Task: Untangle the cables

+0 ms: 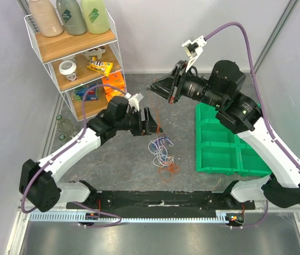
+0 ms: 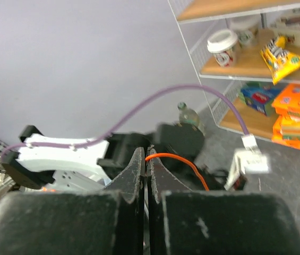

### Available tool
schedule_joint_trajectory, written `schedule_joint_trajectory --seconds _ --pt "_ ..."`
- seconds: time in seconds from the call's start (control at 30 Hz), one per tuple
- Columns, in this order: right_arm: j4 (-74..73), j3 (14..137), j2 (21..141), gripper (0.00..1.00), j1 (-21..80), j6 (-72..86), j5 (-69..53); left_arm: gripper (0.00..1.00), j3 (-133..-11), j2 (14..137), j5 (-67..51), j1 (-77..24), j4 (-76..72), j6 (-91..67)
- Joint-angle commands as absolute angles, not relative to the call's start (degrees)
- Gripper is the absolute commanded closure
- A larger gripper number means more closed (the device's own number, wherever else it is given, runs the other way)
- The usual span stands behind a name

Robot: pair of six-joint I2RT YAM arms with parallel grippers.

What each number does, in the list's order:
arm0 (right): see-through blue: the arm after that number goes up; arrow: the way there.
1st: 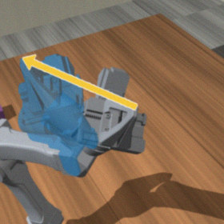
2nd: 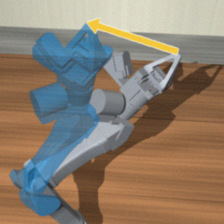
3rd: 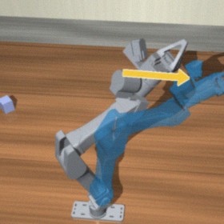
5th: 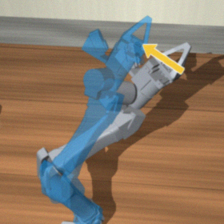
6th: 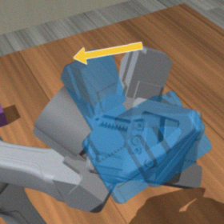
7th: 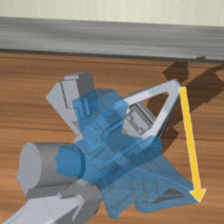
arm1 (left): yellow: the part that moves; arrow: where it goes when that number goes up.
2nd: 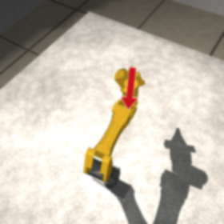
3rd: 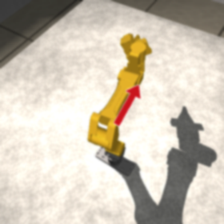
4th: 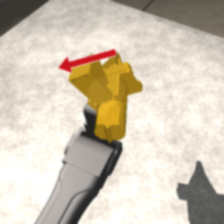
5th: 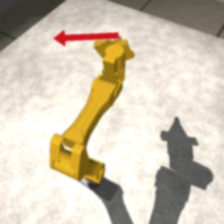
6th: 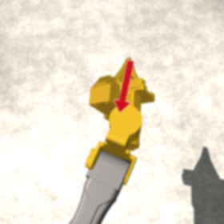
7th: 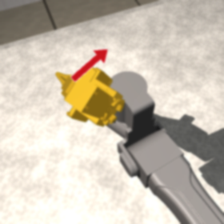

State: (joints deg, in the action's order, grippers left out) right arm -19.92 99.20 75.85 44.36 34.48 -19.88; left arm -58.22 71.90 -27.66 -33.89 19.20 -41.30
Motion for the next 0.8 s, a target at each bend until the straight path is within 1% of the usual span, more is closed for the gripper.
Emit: schedule_joint_trajectory --seconds 0.0,0.17,0.23,0.33,0.4,0.5,0.57,0.67,0.73,0.77 --pt "-13.9 106.5 77.3 1.00 44.4 37.9 -22.9 0.20 -57.6 76.0 -32.2 -36.5 13.9 -42.9" --pt "-13.6 112.6 79.2 1.00 44.3 37.8 -23.5 0.21 -55.3 78.0 -33.7 -38.8 12.1 -41.8" --pt "-13.6 113.9 79.5 1.00 44.3 37.9 -23.6 0.23 -54.7 78.0 -35.2 -38.8 10.6 -41.6" --pt "-13.6 114.1 79.6 1.00 44.3 37.7 -23.9 0.26 -54.6 78.6 -38.8 -38.8 7.7 -41.6" --pt "-13.8 113.0 79.2 1.00 44.3 37.1 -23.7 0.25 -54.8 78.2 -39.3 -38.8 7.9 -41.5" --pt "-15.8 111.0 78.2 1.00 44.3 35.4 -23.0 0.19 -55.3 75.2 -30.1 -38.8 14.5 -41.2" --pt "-17.4 109.5 77.4 1.00 44.3 34.5 -22.4 0.17 -55.9 71.6 -19.3 -38.7 21.1 -41.2" --pt "-17.8 107.1 75.4 1.00 44.3 34.2 -21.5 0.15 -53.5 64.7 -15.8 -38.4 20.7 -40.4" --pt "-17.8 106.8 75.3 1.00 44.3 34.6 -21.7 0.15 -52.6 61.7 -12.7 -38.4 22.5 -39.6" --pt "-17.8 106.9 75.4 1.00 44.3 34.7 -21.7 0.17 -52.4 60.9 -10.1 -38.2 24.4 -39.7"
